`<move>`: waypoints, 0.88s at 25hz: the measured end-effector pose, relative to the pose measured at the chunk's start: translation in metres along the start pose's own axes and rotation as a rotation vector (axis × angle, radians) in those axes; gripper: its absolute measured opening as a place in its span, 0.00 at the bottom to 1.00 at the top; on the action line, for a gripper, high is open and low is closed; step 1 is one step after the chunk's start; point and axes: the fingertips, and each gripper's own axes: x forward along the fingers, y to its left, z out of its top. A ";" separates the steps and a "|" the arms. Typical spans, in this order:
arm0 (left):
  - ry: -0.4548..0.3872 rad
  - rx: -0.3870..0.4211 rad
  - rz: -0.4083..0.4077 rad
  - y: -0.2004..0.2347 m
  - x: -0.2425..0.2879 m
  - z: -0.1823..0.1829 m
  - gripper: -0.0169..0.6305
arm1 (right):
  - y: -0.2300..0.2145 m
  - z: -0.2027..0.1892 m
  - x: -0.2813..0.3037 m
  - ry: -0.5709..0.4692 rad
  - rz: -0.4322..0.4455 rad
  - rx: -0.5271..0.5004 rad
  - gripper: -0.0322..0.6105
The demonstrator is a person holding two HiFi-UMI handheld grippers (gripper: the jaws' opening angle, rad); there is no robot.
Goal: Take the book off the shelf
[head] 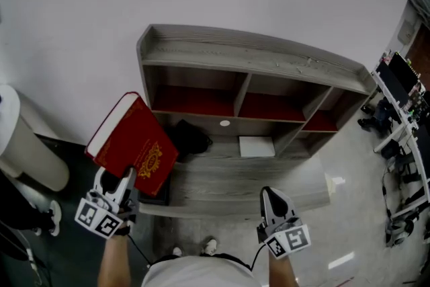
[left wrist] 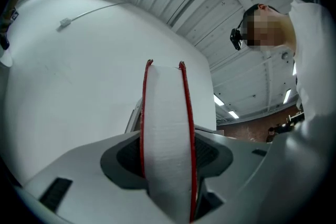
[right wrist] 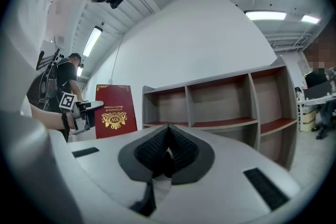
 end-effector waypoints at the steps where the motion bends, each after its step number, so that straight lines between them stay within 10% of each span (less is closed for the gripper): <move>1: 0.008 0.019 0.009 0.000 -0.007 0.000 0.39 | 0.000 0.000 -0.001 0.001 -0.002 -0.001 0.09; 22: 0.121 0.259 0.148 -0.008 -0.108 0.004 0.39 | 0.013 0.000 -0.040 0.046 -0.081 -0.012 0.09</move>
